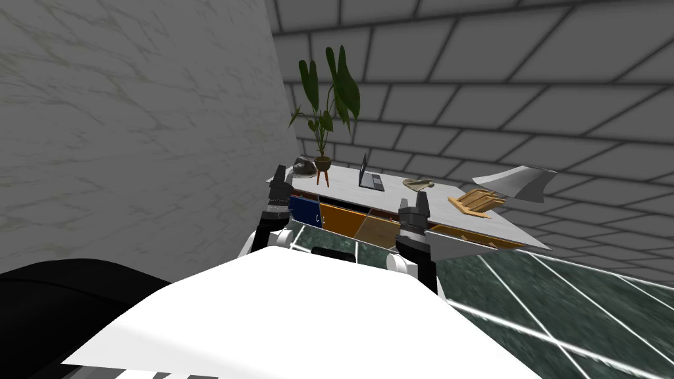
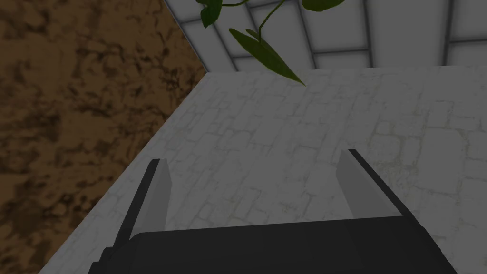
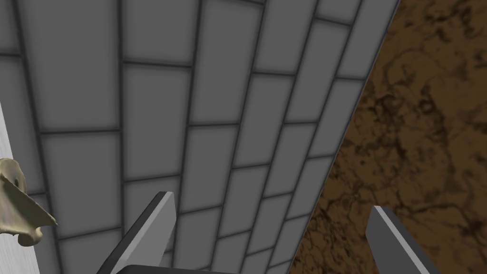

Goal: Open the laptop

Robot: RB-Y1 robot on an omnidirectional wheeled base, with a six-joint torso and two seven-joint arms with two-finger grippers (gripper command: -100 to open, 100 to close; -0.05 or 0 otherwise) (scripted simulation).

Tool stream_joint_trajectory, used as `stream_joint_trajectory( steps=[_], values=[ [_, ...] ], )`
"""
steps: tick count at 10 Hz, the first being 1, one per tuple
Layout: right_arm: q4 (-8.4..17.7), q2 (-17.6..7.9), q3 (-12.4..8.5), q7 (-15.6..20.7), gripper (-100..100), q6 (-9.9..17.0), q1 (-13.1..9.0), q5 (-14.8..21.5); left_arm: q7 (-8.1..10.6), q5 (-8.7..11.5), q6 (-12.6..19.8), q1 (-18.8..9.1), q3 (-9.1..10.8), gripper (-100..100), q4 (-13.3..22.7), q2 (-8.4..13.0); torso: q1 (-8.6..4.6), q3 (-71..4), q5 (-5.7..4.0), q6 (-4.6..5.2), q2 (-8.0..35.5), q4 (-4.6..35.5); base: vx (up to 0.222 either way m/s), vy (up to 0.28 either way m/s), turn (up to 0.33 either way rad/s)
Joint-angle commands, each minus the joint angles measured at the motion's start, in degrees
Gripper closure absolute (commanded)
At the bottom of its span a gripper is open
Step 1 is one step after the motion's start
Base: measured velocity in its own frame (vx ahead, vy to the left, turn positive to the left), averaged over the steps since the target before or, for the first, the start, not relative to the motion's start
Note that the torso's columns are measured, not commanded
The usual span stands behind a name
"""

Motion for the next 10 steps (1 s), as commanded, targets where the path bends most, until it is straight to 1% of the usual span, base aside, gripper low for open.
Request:
stream_joint_trajectory(
  steps=[1, 3, 9, 10],
  values=[
    [0.0, 0.0, 0.0, 0.0, 0, 0.0, 0.0, 0.0, 0.0, 0.0, 0.0, 0.0, 0.0, 0, 0.0, 0.0, 0.0, -4.7, 0.0, 0.0, 2.3, 2.3, 0.0, 0.0, 0.0],
    [0.0, 0.0, 0.0, 0.0, 0, 0.0, 0.0, 0.0, 0.0, 0.0, 0.0, 0.0, 0.0, 0, 0.0, 0.0, 0.0, -20.1, 0.0, 0.0, 10.0, 10.1, 0.0, 0.0, 0.0],
    [0.0, 0.0, 0.0, 0.0, 0, 0.0, 0.0, 0.0, 0.0, 0.0, 0.0, 0.0, 0.0, 0, 0.0, 0.0, 0.0, -70.7, 0.0, 0.0, 35.4, 35.4, 0.0, 0.0, 0.0],
    [0.1, -2.6, -1.5, 0.6, -100, 0.9, 1.1, 0.2, 0.0, 0.0, 0.0, 0.0, 0.0, 0, 0.0, 0.0, 0.0, -79.2, 0.0, 0.0, 39.6, 39.6, 0.0, 0.02, 0.131]
  ],
)
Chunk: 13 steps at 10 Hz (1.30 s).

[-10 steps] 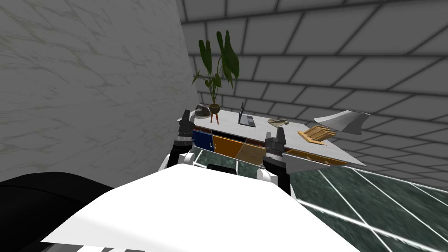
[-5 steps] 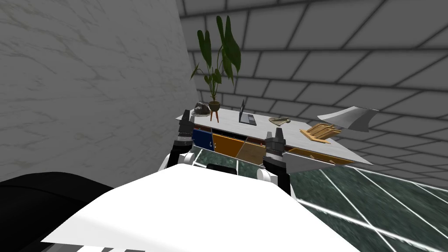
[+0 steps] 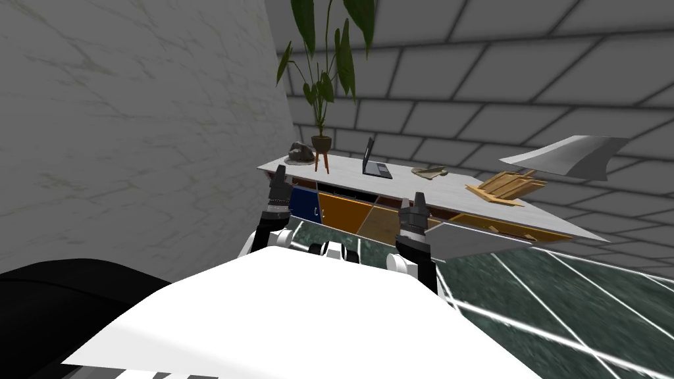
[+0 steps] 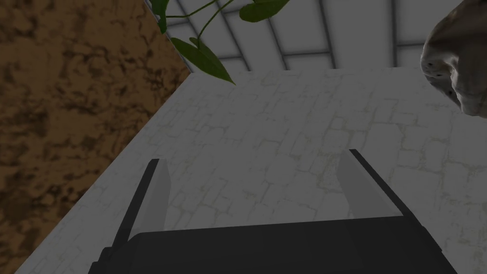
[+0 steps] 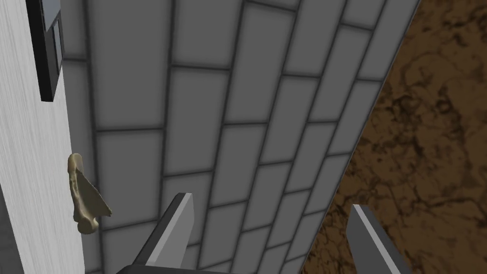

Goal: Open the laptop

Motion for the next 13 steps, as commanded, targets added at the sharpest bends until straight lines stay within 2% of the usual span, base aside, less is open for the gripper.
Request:
stream_joint_trajectory(
  steps=[1, 3, 6, 7, 9, 10, 12, 13],
  values=[
    [0.2, -4.0, -2.4, 1.0, -100, 1.4, 1.7, 0.2, 0.0, 0.0, 0.0, 0.0, 0.0, 0, 0.0, 0.0, 0.05, -3.9, 0.02, -0.01, 2.0, 1.9, -0.008, 0.038, 0.141],
    [0.2, -7.2, -4.8, 2.1, -100, 2.8, 3.4, 0.4, 0.0, 0.0, 0.0, 0.0, -0.01, 0, 0.0, 0.0, 0.07, -5.3, 0.02, 0.0, 2.6, 2.6, -0.012, 0.044, 0.129],
    [0.1, -12.6, -9.6, 4.4, -100, 5.4, 6.5, 0.6, 0.0, 0.0, 0.0, 0.0, -0.01, 0, 0.0, 0.0, 0.02, -5.4, 0.01, -0.01, 2.7, 2.7, -0.011, 0.057, 0.21],
    [0.1, -13.2, -9.6, 4.4, -100, 5.4, 6.5, 0.6, 0.0, 0.0, 0.0, 0.0, -0.01, 0, 0.0, 0.0, 0.03, -5.4, 0.01, 0.0, 2.7, 2.7, -0.013, 0.042, 0.053],
    [0.0, -17.2, -13.4, 6.2, -100, 7.4, 8.9, 0.6, 0.0, 0.0, 0.0, 0.0, 0.0, 0, 0.0, 0.0, -0.05, -5.4, -0.01, -0.01, 2.7, 2.7, -0.007, 0.046, 0.165],
    [0.0, -17.7, -13.4, 6.2, -100, 7.4, 8.9, 0.6, 0.0, 0.0, 0.0, 0.0, 0.0, 0, 0.0, 0.0, 0.02, -5.4, 0.0, -0.01, 2.7, 2.7, -0.003, 0.039, 0.112],
    [-0.2, -21.8, -17.4, 8.2, -100, 9.5, 11.4, 0.7, 0.0, 0.0, 0.0, 0.0, 0.0, 0, 0.0, 0.0, -0.02, -5.4, -0.01, 0.0, 2.7, 2.7, -0.01, 0.043, 0.211],
    [-0.2, -22.4, -17.5, 8.2, -100, 9.5, 11.4, 0.7, 0.0, 0.0, 0.0, 0.0, -0.01, 0, 0.0, 0.0, 0.04, -5.4, 0.01, -0.02, 2.7, 2.7, -0.008, 0.046, 0.116]
  ],
)
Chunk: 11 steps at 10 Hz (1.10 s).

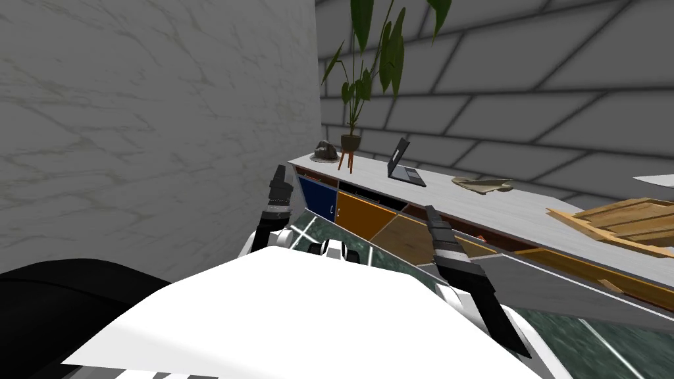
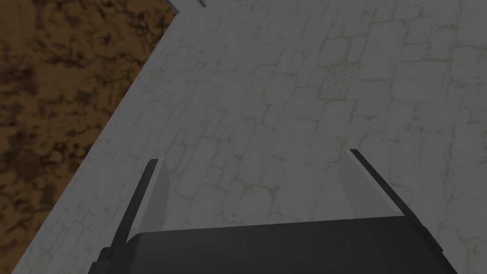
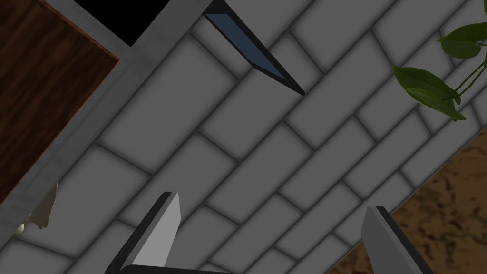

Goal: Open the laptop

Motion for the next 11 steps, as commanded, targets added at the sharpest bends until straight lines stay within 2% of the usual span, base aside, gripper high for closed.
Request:
stream_joint_trajectory(
  steps=[1, 2, 3, 4, 5, 7, 8, 10, 11],
  values=[
    [-0.6, -4.0, -3.5, 1.7, -100, 2.1, 2.4, 0.1, 0.0, 0.0, 0.0, 0.0, 0.01, 0, 0.0, 0.0, -0.02, 0.0, 0.0, 0.06, 0.0, 0.0, -0.001, 0.05, 0.157],
    [-0.6, -5.6, -5.1, 2.7, -100, 3.3, 3.9, 0.2, 0.0, 0.0, 0.0, 0.0, 0.0, 0, 0.0, 0.0, -0.02, 0.0, 0.0, 0.01, 0.0, 0.0, 0.002, 0.062, 0.278],
    [-0.6, -6.5, -5.7, 2.7, -100, 3.3, 3.9, 0.2, 0.0, 0.0, 0.0, 0.0, 0.0, 0, 0.0, 0.0, 0.01, 0.0, 0.0, 0.01, -0.1, 0.0, 0.007, 0.044, 0.095],
    [-0.6, -8.4, -7.8, 3.7, -100, 4.6, 5.3, 0.3, 0.0, 0.0, 0.0, 0.0, 0.01, 0, 0.0, 0.0, -0.07, 0.0, -0.01, 0.06, 0.0, 0.0, 0.003, 0.046, 0.148],
    [-0.6, -8.9, -7.9, 3.7, -100, 4.6, 5.3, 0.3, 0.0, 0.0, 0.0, 0.0, 0.0, 0, 0.0, 0.0, -0.07, 0.0, -0.02, 0.01, 0.0, 0.0, 0.005, 0.032, 0.088],
    [-0.4, -12.8, -11.7, 5.6, -100, 7.2, 8.5, 0.7, 0.0, 0.0, 0.0, 0.0, 0.0, 0, 0.0, 0.0, -0.05, 0.0, -0.01, -0.01, 0.0, 0.0, 0.018, 0.045, 0.247],
    [-0.4, -13.7, -12.3, 5.6, -100, 7.2, 8.5, 0.7, 0.0, 0.0, 0.0, 0.0, 0.0, 0, 0.0, 0.0, 0.02, 0.0, 0.01, 0.01, -0.1, 0.0, 0.016, 0.041, 0.062],
    [0.2, -17.5, -16.0, 7.3, -100, 10.2, 11.9, 1.4, 0.0, 0.0, 0.0, 0.0, 0.01, 0, 0.0, 0.0, -0.04, 0.0, -0.01, 0.01, 0.0, 0.0, 0.015, 0.049, 0.198],
    [0.2, -18.3, -16.8, 7.3, -100, 10.2, 11.9, 1.4, 0.0, 0.0, 0.0, 0.0, 0.0, 0, 0.0, 0.0, 0.0, 0.0, 0.0, 0.01, 0.0, 0.0, 0.023, 0.042, 0.077]
  ],
)
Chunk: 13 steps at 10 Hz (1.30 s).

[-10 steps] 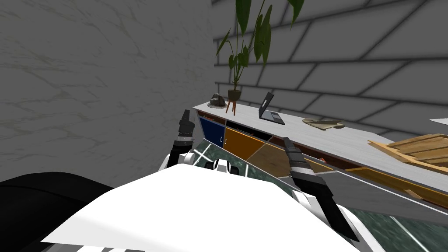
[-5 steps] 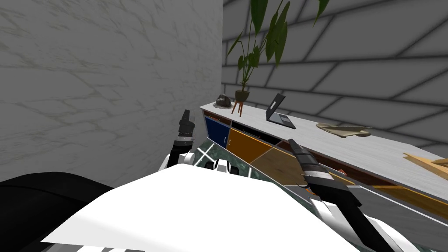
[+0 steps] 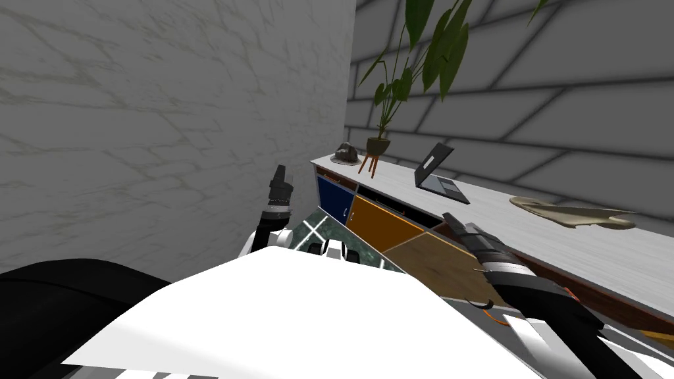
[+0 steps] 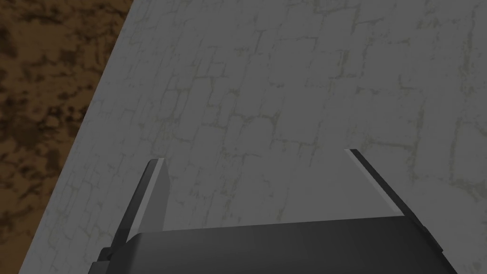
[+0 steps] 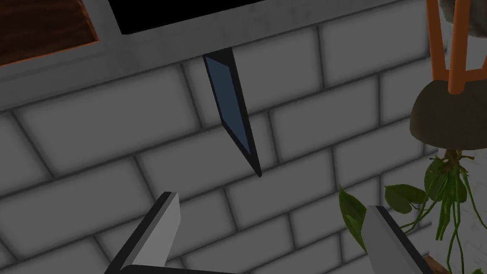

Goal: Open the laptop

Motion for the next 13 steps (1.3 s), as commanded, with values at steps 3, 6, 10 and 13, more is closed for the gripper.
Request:
stream_joint_trajectory(
  steps=[3, 6, 10, 13],
  values=[
    [1.0, -6.5, -6.6, 1.8, -100, 4.1, 5.1, 0.9, 0.0, 0.0, 0.0, 0.0, 0.0, 0, 0.0, 0.0, -0.03, 0.0, -0.01, -0.01, 0.0, 0.0, 0.033, 0.041, 0.154],
    [2.3, -10.7, -11.0, 3.0, -100, 7.5, 9.0, 2.1, 0.0, 0.0, 0.0, 0.0, 0.0, 0, 0.0, 0.0, -0.02, 0.0, -0.01, 0.01, 0.0, 0.0, 0.044, 0.035, 0.134],
    [5.0, -16.6, -17.2, 4.2, -100, 12.9, 15.2, 4.4, 0.0, 0.0, 0.0, 0.0, 0.01, 0, 0.0, 0.0, -0.05, 0.0, -0.01, 0.05, 0.0, 0.0, 0.051, 0.028, 0.12],
    [7.0, -20.0, -21.1, 4.7, -100, 16.7, 19.4, 6.2, 0.0, 0.0, 0.0, 0.0, 0.01, 0, 0.0, 0.0, -0.07, 0.0, -0.02, 0.06, 0.0, 0.0, 0.057, 0.018, 0.097]
  ],
)
